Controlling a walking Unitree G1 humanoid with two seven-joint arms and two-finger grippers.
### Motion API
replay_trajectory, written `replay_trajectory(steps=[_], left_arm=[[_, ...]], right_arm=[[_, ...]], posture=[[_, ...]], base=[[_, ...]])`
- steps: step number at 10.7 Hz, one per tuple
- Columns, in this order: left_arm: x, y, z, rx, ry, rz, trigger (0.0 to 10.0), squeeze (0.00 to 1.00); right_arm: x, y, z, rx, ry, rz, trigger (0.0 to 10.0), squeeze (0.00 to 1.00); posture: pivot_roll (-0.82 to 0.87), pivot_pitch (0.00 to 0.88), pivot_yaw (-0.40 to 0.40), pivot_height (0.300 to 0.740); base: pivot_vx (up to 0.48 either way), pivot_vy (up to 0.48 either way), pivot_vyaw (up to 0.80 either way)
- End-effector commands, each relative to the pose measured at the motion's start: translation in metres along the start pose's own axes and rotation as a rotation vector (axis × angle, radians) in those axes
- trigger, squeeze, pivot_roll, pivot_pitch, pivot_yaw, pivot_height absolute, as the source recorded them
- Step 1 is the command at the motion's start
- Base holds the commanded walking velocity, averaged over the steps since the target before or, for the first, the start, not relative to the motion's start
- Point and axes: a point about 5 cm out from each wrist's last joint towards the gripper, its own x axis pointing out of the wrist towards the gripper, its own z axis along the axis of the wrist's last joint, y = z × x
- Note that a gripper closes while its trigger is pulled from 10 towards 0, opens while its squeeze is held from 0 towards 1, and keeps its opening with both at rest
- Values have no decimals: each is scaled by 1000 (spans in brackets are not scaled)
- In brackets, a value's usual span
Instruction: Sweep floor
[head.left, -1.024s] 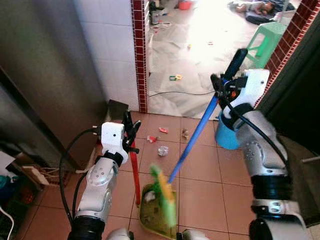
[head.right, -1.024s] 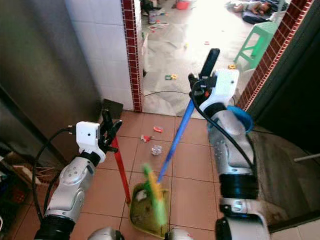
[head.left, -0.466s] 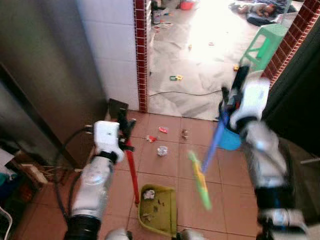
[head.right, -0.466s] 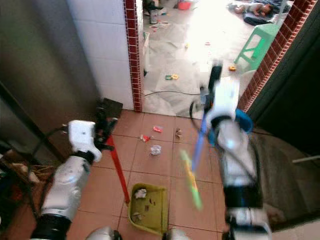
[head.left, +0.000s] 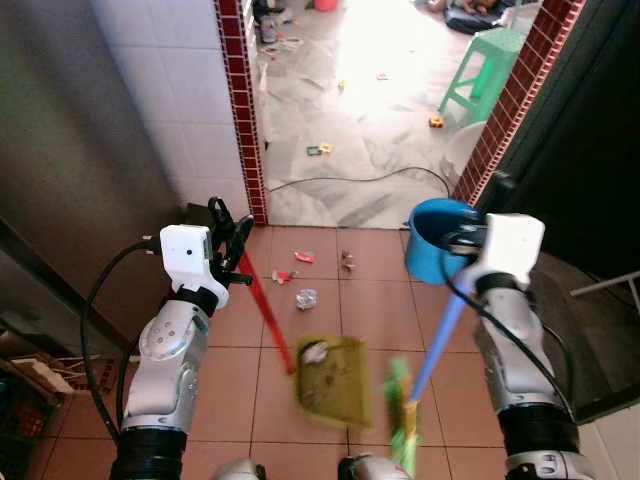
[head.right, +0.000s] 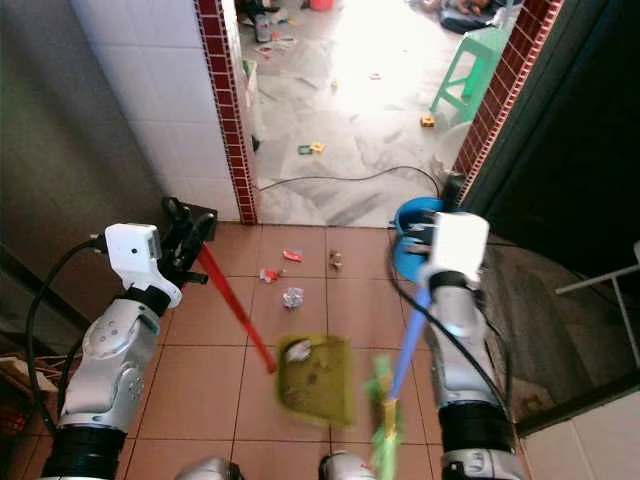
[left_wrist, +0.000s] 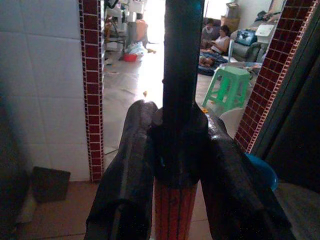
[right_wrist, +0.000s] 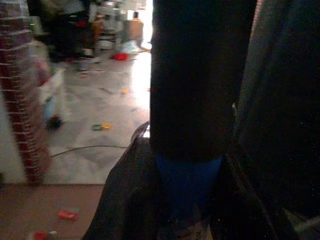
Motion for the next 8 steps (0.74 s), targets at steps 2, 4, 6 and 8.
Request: replay_trajectory(steps=[2,4,6,8], left_arm=[[6,-2,13,16,-41,-45,10000,0],[3,-7,11,34,-25,-101,10000,0],[-10,3,5,44,4,-84,10000,0],[-12,6,5,45,1,-69,10000,0]], right_arm=[[2,1,9,-24,-56,9,10000,0],[4,-1,12,-33,-76,4,10000,0],[-5,-15,3,-65,-56,-21,10000,0],[-16,-11,-6,-80,-30,18,10000,0]], posture=[[-21,0,39,740],[-21,0,35,740],[-21,0,29,740],[-27,0,20,740]], base=[[0,0,-453],[0,0,-678],[120,0,-800],[336,0,-800]])
